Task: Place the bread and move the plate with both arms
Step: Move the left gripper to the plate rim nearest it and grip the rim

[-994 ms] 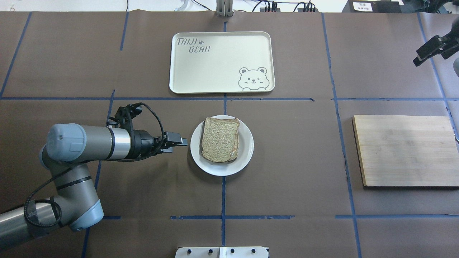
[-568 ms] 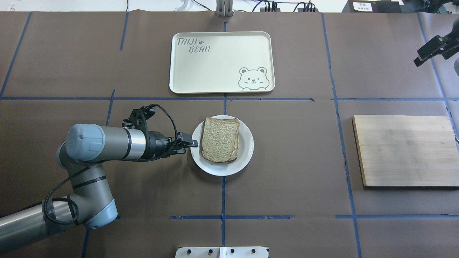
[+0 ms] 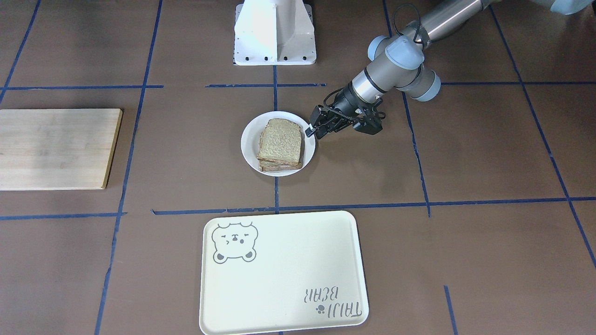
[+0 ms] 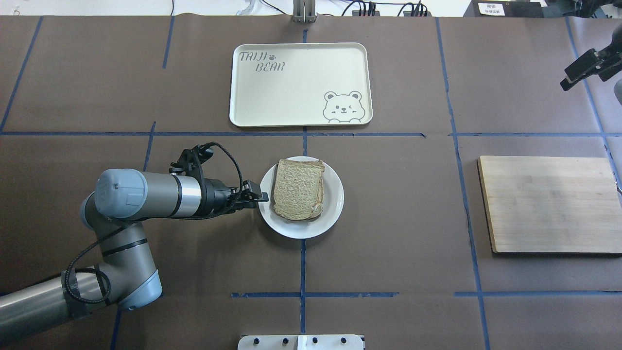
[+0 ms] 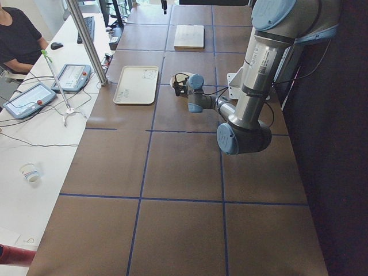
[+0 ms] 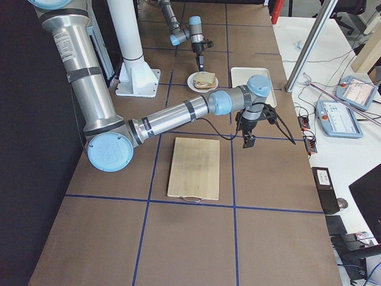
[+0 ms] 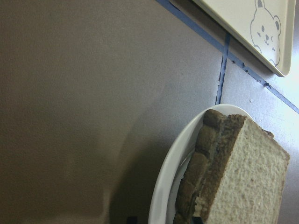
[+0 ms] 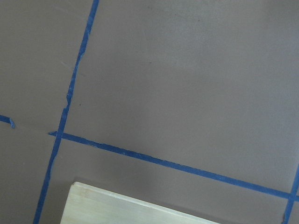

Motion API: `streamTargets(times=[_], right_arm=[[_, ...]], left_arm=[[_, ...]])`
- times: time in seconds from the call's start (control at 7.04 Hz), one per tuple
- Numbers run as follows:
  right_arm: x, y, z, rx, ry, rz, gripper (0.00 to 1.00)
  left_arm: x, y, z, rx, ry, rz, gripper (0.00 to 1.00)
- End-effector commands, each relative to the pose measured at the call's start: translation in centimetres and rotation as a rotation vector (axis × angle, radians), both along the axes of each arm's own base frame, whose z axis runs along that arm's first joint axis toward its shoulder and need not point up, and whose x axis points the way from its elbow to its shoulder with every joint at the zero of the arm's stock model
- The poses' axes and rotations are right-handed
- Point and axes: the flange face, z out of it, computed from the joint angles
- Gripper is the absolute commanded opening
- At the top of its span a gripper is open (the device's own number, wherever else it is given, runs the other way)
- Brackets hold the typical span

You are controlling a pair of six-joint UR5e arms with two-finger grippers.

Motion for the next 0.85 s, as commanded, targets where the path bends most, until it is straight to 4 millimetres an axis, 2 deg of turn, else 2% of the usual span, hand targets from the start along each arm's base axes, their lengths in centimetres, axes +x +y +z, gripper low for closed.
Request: streamTargets(times=[0.0,0.43,0.71], right_arm=[[0.0,0.0,0.1,-0.002,0.001,0.001,1.0],[-0.1,0.0,0.6,-0.009,0.003,-0.001,1.0],[-0.1,-0.2,1.2,-0.02,0.006,-0.002,1.0]], left_arm=[[0.7,-0.2,0.6,-0.008,-0.015,0.003,0.48],[1.3,-0.2,0.5,-0.011,-0.018,0.006,0.47],[3.0,-0.6,-0.4,-0.009,-0.015,0.011,0.47]])
